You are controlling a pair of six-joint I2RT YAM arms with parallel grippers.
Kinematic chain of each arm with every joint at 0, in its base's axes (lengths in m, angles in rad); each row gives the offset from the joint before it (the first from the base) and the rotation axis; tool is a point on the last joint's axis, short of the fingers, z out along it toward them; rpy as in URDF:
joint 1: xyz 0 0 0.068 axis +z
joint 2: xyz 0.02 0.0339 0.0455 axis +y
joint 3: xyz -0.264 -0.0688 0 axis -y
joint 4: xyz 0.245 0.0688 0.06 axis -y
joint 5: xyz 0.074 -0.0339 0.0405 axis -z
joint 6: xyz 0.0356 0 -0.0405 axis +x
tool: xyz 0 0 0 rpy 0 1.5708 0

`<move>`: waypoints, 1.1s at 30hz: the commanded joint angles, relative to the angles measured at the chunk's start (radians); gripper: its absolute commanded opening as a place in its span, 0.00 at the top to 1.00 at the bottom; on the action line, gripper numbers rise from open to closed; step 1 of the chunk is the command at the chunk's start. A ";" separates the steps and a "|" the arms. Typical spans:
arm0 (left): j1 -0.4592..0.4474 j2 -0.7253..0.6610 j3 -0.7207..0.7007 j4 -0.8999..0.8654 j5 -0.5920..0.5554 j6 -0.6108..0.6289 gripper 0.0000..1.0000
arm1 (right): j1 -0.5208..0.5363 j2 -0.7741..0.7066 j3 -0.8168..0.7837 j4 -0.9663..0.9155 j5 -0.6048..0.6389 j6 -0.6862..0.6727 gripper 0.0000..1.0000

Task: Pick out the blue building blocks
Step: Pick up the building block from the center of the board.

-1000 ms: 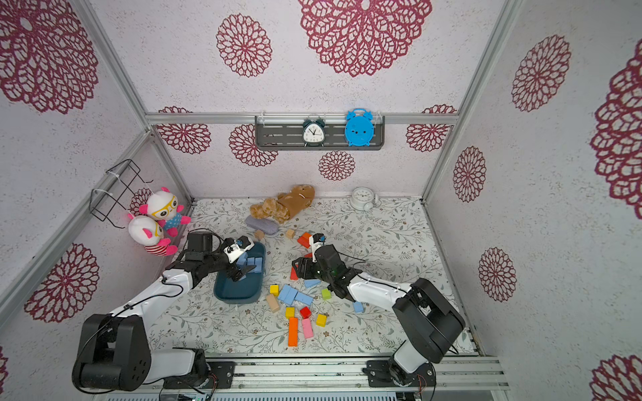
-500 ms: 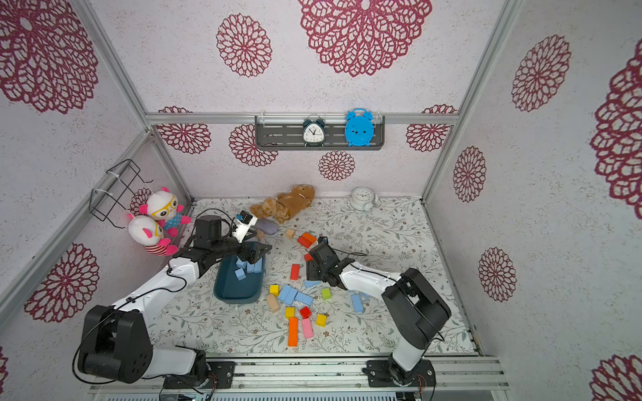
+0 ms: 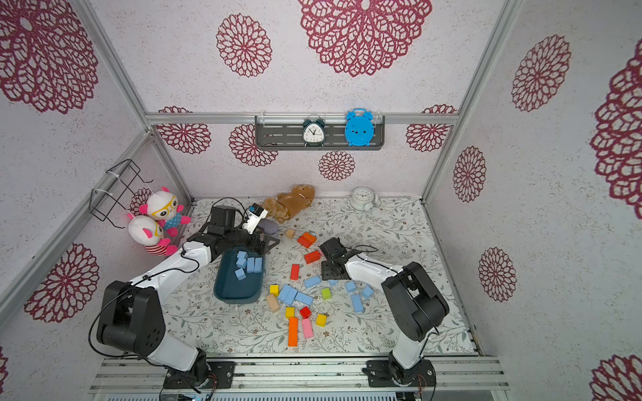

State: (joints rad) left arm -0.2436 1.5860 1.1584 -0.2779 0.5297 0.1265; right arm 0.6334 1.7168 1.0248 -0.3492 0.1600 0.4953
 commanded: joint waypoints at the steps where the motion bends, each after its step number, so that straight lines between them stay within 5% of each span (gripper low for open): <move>1: -0.006 0.035 0.054 -0.054 -0.017 0.017 0.03 | -0.007 0.027 0.049 -0.061 -0.024 -0.021 0.35; 4: -0.006 0.077 0.139 -0.152 -0.035 0.062 0.03 | -0.009 0.068 0.087 -0.103 -0.033 -0.035 0.41; 11: 0.009 0.164 0.255 -0.249 -0.102 0.040 0.03 | -0.009 0.083 0.133 -0.220 -0.065 -0.080 0.72; 19: 0.004 0.302 0.377 -0.342 -0.031 0.047 0.03 | -0.012 -0.036 0.188 -0.335 -0.120 -0.076 0.81; 25: -0.001 0.231 0.245 -0.184 0.180 -0.025 0.04 | -0.012 -0.299 -0.063 0.095 -0.242 0.130 0.81; 33: -0.019 0.030 0.073 0.041 0.419 0.077 0.07 | -0.008 -0.476 -0.326 0.675 -0.287 0.382 0.81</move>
State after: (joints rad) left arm -0.2462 1.6966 1.2594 -0.3840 0.8082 0.1577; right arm 0.6262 1.2785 0.7448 0.0284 -0.0906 0.7414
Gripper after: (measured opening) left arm 0.931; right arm 0.335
